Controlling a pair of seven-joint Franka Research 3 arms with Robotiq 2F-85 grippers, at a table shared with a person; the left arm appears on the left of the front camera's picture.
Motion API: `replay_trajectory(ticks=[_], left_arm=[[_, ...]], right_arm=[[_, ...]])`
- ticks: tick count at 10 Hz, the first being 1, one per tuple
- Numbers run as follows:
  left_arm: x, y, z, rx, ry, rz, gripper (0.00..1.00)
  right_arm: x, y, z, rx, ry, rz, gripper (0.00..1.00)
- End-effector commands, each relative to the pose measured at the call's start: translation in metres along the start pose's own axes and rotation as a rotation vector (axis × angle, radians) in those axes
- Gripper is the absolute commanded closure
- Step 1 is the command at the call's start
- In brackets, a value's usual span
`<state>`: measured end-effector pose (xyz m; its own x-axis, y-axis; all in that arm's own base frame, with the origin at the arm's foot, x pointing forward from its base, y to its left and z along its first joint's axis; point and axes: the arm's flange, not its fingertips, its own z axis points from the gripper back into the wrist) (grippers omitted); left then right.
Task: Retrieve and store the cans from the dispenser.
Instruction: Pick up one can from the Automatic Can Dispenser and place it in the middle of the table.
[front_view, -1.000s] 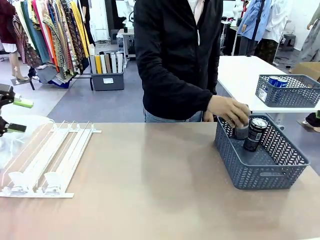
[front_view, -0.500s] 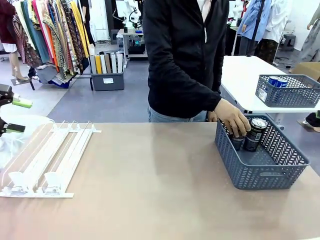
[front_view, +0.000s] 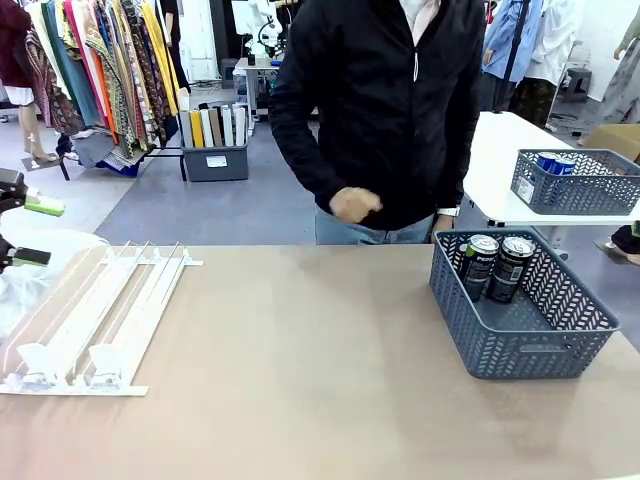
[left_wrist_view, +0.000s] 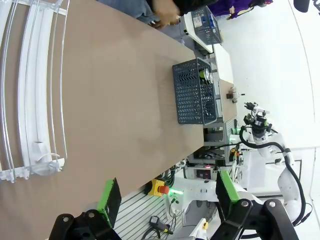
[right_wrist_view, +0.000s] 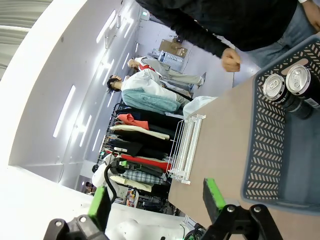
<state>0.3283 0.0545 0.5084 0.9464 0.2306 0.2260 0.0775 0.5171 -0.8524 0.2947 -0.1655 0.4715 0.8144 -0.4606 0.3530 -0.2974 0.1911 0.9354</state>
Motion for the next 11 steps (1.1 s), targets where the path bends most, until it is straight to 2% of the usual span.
replay_trajectory(ticks=[1,11], left_arm=[[0.0016,-0.0003,-0.0003,-0.02,-0.003,-0.001,0.0],[0.0016,-0.0003,-0.0003,-0.02,-0.003,-0.001,0.0]], right_arm=[[0.0023,0.0042,-0.0008,0.013,-0.008,0.001,0.0],[0.0023,0.0042,-0.0008,0.013,-0.008,0.001,0.0]])
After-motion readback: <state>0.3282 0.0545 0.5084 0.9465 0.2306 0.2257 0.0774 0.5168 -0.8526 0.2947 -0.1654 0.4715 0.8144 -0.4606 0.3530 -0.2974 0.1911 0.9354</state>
